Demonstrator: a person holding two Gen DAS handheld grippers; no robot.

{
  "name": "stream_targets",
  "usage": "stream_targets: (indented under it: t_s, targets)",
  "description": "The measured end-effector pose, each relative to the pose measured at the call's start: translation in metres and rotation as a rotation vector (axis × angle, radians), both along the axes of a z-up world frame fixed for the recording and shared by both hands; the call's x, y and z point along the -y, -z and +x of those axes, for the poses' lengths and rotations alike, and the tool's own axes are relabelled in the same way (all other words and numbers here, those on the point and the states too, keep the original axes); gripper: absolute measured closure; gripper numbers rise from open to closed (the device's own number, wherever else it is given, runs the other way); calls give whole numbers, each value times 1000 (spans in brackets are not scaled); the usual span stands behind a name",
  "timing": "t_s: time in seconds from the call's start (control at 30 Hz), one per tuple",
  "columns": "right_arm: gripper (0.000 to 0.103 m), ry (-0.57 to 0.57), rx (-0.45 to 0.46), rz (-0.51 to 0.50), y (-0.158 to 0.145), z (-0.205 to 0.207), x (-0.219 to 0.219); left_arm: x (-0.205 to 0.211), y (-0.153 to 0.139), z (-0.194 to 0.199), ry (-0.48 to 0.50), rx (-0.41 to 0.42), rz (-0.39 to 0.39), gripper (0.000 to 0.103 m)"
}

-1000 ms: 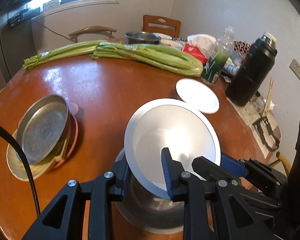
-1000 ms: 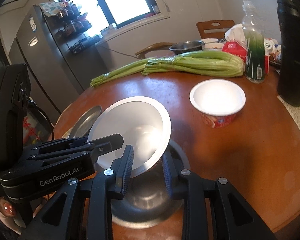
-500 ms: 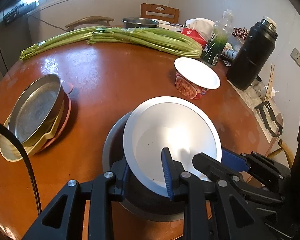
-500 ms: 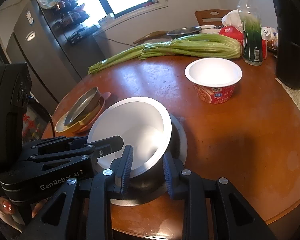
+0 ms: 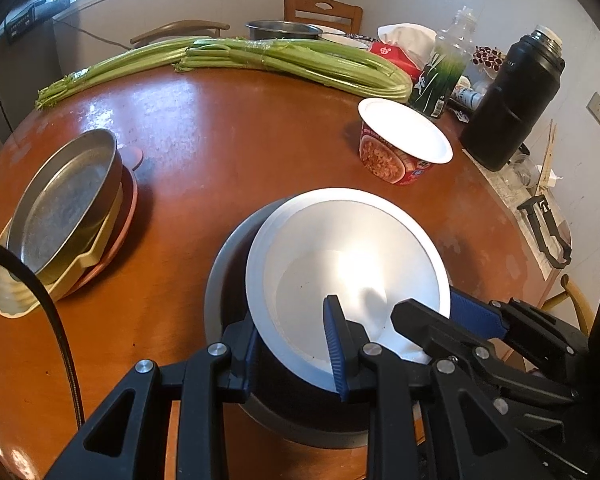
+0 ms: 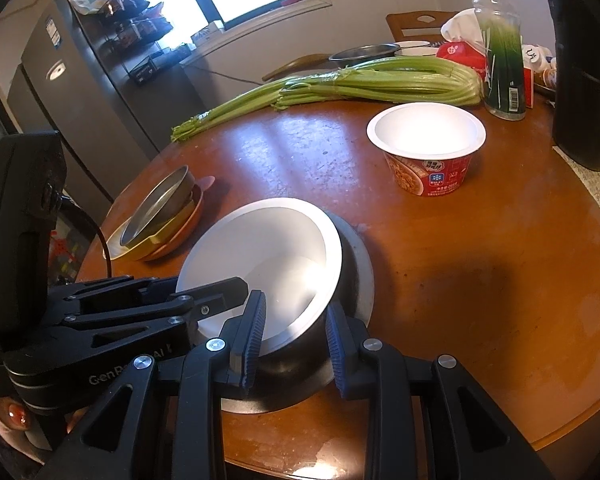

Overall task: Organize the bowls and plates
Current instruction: 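Lower the white paper bowl into the steel bowl with the left gripper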

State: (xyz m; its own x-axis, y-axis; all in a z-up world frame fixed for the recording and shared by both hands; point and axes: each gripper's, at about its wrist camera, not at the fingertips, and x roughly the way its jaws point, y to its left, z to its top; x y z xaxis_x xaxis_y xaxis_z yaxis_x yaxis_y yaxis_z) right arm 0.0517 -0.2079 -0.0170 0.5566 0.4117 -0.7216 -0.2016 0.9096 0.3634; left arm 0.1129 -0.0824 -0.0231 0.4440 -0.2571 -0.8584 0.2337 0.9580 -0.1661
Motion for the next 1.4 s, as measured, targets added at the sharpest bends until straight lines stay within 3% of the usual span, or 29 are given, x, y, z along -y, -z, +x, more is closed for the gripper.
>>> stream_targets:
  t_s: [0.93,1.03,1.1,1.4]
  targets:
    - [69,14,38,-56,-5,-5,1,-11,-10,-7,-18,37,-34,70]
    - [69,20,45,-56,-6,-6,2,-11,-15,-10,-19,61,-28,64]
    - [68,19,45,-44,-7,-6,4,-11,-19,-12,-23,84,-13,55]
    - [68,22,44,-25,-8,-6,7,-7,-26,-16,-12,113,-2,54]
